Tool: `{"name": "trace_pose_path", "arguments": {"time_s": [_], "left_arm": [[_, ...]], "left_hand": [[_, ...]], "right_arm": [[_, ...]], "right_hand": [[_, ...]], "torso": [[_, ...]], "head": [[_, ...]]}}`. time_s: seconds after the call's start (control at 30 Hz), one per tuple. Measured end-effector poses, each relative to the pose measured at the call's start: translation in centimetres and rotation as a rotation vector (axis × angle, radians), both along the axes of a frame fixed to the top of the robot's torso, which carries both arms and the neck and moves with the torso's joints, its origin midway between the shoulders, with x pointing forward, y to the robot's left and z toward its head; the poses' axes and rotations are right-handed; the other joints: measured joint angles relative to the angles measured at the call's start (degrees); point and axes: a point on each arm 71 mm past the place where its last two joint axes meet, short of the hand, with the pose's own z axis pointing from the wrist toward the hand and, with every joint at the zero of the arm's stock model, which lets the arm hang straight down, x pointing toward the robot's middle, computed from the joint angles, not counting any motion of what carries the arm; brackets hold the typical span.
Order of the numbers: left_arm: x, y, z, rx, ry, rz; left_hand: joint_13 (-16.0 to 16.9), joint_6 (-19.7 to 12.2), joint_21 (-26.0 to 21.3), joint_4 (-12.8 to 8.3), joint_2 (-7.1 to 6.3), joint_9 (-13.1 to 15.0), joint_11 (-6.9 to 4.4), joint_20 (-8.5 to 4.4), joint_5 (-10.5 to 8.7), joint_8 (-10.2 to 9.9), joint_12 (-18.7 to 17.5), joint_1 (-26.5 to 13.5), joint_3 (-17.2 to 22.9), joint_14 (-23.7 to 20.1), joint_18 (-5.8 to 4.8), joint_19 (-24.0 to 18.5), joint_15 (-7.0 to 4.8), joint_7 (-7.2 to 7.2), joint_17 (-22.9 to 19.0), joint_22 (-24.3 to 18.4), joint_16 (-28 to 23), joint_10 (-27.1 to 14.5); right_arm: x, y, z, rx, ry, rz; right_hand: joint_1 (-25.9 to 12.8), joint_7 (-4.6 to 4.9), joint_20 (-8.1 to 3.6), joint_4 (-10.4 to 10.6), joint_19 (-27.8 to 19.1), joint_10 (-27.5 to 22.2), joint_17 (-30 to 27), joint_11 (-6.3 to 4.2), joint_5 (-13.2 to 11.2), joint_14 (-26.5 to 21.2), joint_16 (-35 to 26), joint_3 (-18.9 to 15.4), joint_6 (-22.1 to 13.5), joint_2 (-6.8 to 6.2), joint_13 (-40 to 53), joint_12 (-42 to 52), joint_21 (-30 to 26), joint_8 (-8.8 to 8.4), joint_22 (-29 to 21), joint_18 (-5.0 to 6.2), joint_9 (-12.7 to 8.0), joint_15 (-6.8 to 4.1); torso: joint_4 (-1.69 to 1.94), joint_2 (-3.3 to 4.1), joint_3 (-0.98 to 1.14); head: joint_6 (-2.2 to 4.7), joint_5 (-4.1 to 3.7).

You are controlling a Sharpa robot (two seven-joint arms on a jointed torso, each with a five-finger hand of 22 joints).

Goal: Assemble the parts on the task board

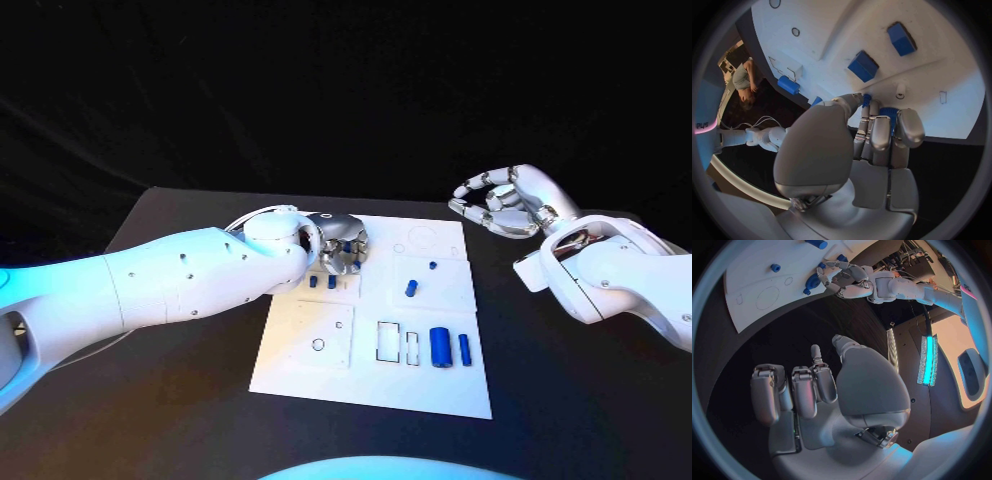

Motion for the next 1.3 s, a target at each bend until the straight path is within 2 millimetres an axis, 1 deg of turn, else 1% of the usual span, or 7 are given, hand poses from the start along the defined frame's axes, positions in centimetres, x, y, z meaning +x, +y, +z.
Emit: {"name": "trace_pose_path", "arguments": {"time_s": [0.23,0.33,0.47,0.53,0.83,0.93,1.3], "left_arm": [[0.1,-0.2,-0.1,-0.003,0.002,0.002],[0.1,-0.3,-0.1,-0.004,0.002,0.005],[0.1,-0.3,-0.1,-0.005,0.002,0.007],[0.1,-0.2,-0.1,-0.006,0.002,0.008],[-0.1,0.0,-0.2,-0.018,-0.003,0.010],[-0.2,0.1,-0.2,-0.027,-0.007,0.011],[-0.5,0.9,0.2,-0.086,-0.018,0.019]], "left_hand": [[-0.35,0.78,0.77,-0.56,0.22,-0.35,-0.24,-0.31,0.00,0.00,-0.18,0.22,0.88,0.19,0.01,0.31,-0.20,0.02,0.09,0.91,0.32,1.17],[-1.11,2.01,1.34,-1.13,0.67,-0.62,-0.42,-0.47,0.00,0.00,-0.40,0.67,1.76,0.62,0.01,0.89,-0.62,0.02,0.36,1.68,0.76,2.37],[-1.68,3.61,2.38,-2.71,0.98,-0.96,-0.71,-0.82,-0.01,0.00,-1.04,1.44,3.34,1.02,0.02,1.66,-1.02,-0.10,0.70,3.05,1.25,4.34],[-1.99,4.38,2.71,-3.43,0.98,-1.20,-0.70,-1.01,-0.08,-0.11,-1.19,1.44,4.06,1.22,-0.89,1.85,-0.83,-0.07,0.75,3.57,1.25,5.12],[-2.73,4.88,3.20,-4.91,0.72,-1.94,-0.94,-0.80,-0.19,-1.18,-2.51,1.17,5.53,1.42,-0.92,2.05,-1.03,-0.19,0.27,4.28,1.48,6.37],[-2.85,5.09,3.40,-4.91,0.57,-2.05,-0.84,-1.01,-0.19,-1.19,-2.73,1.02,5.53,1.41,-0.92,2.26,-1.03,0.02,0.22,4.52,1.48,6.67],[-3.40,5.50,3.66,-5.08,0.13,-2.39,-0.70,-0.81,-0.18,-1.85,-3.83,-0.49,5.70,1.62,-0.92,2.46,-0.83,0.04,-0.12,5.14,1.71,7.41]], "right_arm": [[0.0,0.0,0.0,0.001,0.000,0.001],[0.0,0.0,0.0,0.001,0.000,0.001],[0.0,0.0,0.0,0.001,0.000,0.001],[0.0,0.0,0.0,0.001,0.000,0.001],[-0.1,0.0,0.0,0.001,0.000,0.001],[-0.1,0.0,0.0,0.002,0.000,0.001],[-0.1,0.0,0.0,0.002,0.000,0.001]], "right_hand": [[0.00,0.00,0.00,0.00,0.00,0.00,0.02,0.00,0.00,0.00,0.00,0.00,0.00,0.00,0.00,0.00,0.00,0.00,0.00,0.00,0.00,0.00],[0.00,0.00,0.00,0.00,0.00,0.00,0.05,0.00,0.00,0.00,0.00,0.00,0.00,0.00,0.00,0.00,0.00,0.00,-0.01,0.00,-0.01,0.00],[0.00,0.00,0.00,0.00,0.00,0.00,0.04,0.00,0.00,0.00,0.00,0.00,0.00,0.00,0.00,0.00,0.00,0.00,-0.01,0.00,-0.01,0.00],[0.00,0.00,0.00,0.00,0.00,0.00,0.04,0.00,0.00,0.00,0.00,0.00,0.00,0.00,0.00,0.00,0.00,0.00,-0.01,0.00,-0.01,0.00],[0.00,0.00,0.00,0.00,0.00,0.00,0.04,0.00,0.00,0.00,0.00,0.00,0.00,0.00,-0.01,0.00,0.00,0.00,-0.02,0.00,0.04,0.00],[0.00,0.00,0.00,0.00,0.00,0.00,0.03,0.00,0.00,0.00,0.00,0.00,0.00,0.00,0.02,0.00,0.00,0.00,-0.02,0.00,0.04,0.00],[0.00,0.00,0.00,0.00,0.00,0.00,0.03,0.00,0.00,0.00,0.00,0.00,0.00,0.00,0.04,0.00,0.00,0.00,-0.03,0.00,0.03,0.00]], "torso": [[-0.04,0.00,0.02],[-0.05,0.00,0.03],[-0.04,-0.02,0.04],[-0.02,-0.03,0.04],[0.02,-0.06,0.01],[0.02,-0.05,0.00],[0.08,-0.07,0.00]], "head": [[-0.14,-0.08],[-0.19,-0.08],[-0.24,-0.15],[-0.25,-0.20],[-0.20,-0.26],[-0.10,-0.25],[0.10,-0.30]]}}
